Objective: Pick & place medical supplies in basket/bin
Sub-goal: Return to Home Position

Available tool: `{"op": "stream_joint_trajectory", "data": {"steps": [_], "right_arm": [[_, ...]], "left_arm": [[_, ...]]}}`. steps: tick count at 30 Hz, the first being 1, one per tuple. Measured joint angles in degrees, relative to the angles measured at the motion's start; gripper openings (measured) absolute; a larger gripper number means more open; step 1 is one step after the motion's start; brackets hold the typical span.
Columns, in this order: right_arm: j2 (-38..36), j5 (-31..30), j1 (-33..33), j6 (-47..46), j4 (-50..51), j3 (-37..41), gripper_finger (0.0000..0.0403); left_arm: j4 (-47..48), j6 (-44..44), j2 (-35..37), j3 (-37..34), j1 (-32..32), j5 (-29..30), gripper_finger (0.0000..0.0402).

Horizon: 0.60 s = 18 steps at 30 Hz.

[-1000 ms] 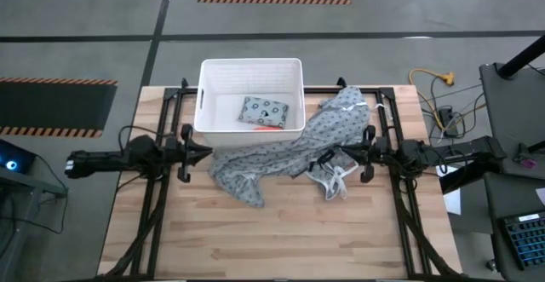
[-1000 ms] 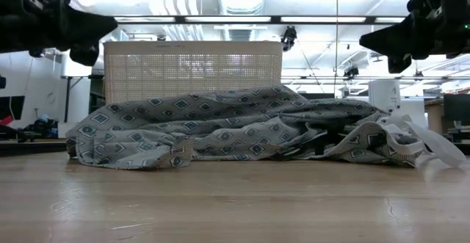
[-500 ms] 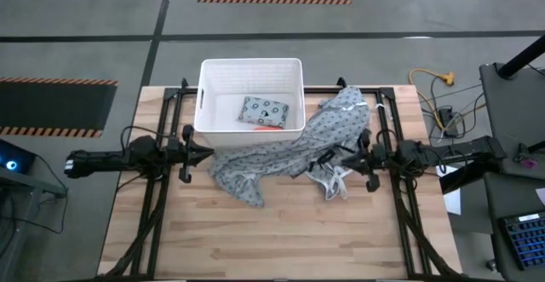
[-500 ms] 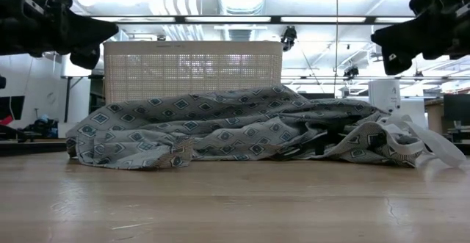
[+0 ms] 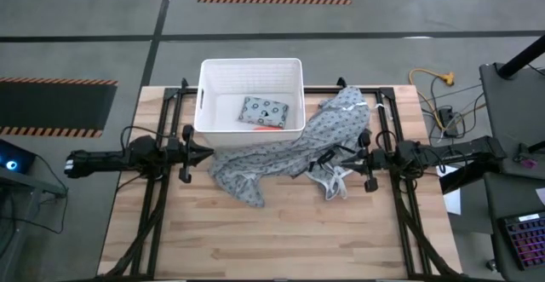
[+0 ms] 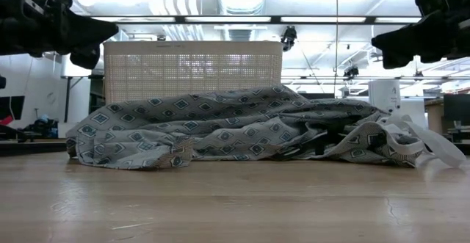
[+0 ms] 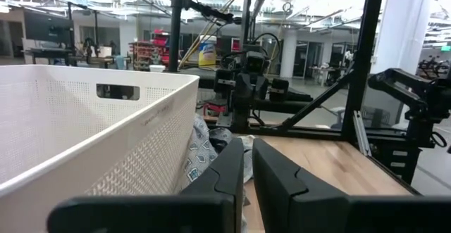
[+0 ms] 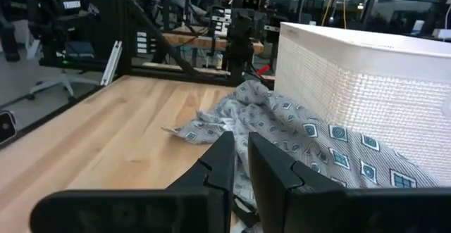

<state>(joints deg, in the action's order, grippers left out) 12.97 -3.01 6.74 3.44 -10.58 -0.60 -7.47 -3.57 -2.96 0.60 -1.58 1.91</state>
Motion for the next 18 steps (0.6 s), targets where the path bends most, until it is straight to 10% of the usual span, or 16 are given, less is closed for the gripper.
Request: {"op": "stream_joint_trajectory", "data": {"steps": [18], "right_arm": [[0.00, -0.02, 0.00, -1.84, -0.01, 0.02, 0.0034]], "left_arm": [[0.00, 0.00, 0.00, 0.00, 0.00, 0.00, 0.0014]]}}
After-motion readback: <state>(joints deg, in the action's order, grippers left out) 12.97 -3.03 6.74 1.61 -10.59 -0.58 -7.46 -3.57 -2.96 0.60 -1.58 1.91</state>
